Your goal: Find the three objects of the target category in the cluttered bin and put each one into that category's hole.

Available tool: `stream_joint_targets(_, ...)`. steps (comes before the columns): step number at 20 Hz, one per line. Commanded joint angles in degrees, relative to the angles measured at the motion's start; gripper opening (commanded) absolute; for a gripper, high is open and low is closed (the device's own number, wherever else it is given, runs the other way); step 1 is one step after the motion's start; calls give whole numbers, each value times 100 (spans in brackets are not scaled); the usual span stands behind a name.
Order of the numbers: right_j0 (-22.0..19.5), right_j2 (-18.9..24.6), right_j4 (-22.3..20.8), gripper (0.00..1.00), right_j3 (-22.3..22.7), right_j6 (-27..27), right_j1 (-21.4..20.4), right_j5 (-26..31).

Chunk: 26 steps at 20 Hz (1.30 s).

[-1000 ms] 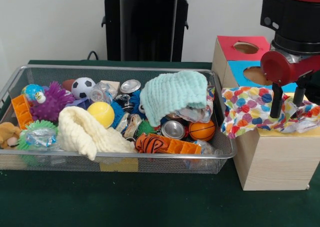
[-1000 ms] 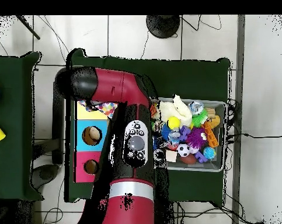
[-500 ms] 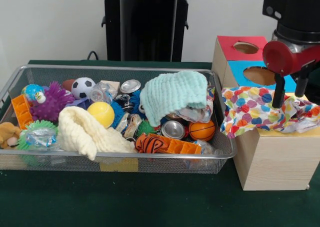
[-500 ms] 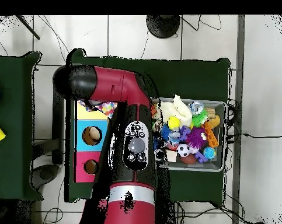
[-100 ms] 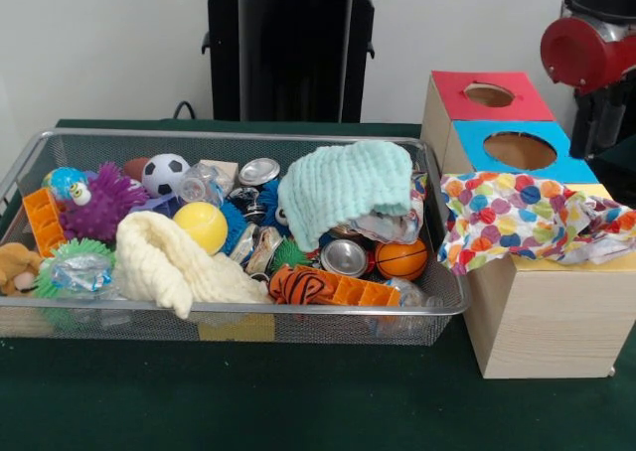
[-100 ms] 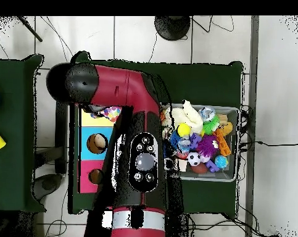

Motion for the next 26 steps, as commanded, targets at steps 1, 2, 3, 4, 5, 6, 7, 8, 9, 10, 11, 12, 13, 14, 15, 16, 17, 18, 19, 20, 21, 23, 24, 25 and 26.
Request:
stream_joint_targets(1, -93, 479, -57, 0, 76, 808, 47, 450)
stream_joint_targets(2, -179, 631, -92, 0, -9, 491, 129, 196)
stream_joint_targets(3, -225, 617, -184, 0, -13, 372, 210, 120)
stream_joint_targets(4, -272, 603, -276, 0, -17, 253, 292, 43)
stream_joint_targets(5, -301, 558, -372, 0, -9, 181, 339, 44)
stream_joint_targets(6, -329, 514, -468, 0, -2, 109, 387, 45)
stream_joint_targets(7, -358, 528, -540, 0, 14, -20, 400, -10)
stream_joint_targets(8, -389, 534, -576, 0, 31, -40, 415, -75)
stream_joint_targets(9, -399, 500, -619, 0, 46, 24, 436, -138)
stream_joint_targets(10, -410, 466, -663, 0, 61, 89, 457, -200)
stream_joint_targets(11, -409, 424, -726, 0, 30, 137, 495, -196)
stream_joint_targets(12, -415, 408, -768, 0, 37, 173, 510, -203)
stream_joint_targets(13, -416, 397, -808, 0, -34, 224, 569, -175)
stream_joint_targets(14, -417, 385, -848, 0, -106, 275, 627, -147)
stream_joint_targets(15, -414, 359, -899, 0, -142, 324, 657, -129)
stream_joint_targets(16, -424, 351, -943, 0, -131, 333, 663, -145)
stream_joint_targets(17, -435, 344, -987, 0, -120, 343, 670, -161)
stream_joint_targets(18, -449, 366, -1010, 0, -103, 326, 666, -184)
stream_joint_targets(19, -452, 401, -1031, 0, -130, 299, 683, -170)
stream_joint_targets(20, -455, 437, -1053, 0, -157, 272, 701, -156)
stream_joint_targets(21, -447, 457, -1051, 0, -164, 301, 709, -154)
stream_joint_targets(23, -434, 491, -1044, 0, -173, 369, 725, -163)
stream_joint_targets(24, -425, 505, -1035, 0, -167, 405, 728, -179)
stream_joint_targets(25, -415, 519, -1026, 0, -160, 441, 732, -195)
stream_joint_targets(26, -401, 526, -1023, 0, -136, 476, 719, -201)
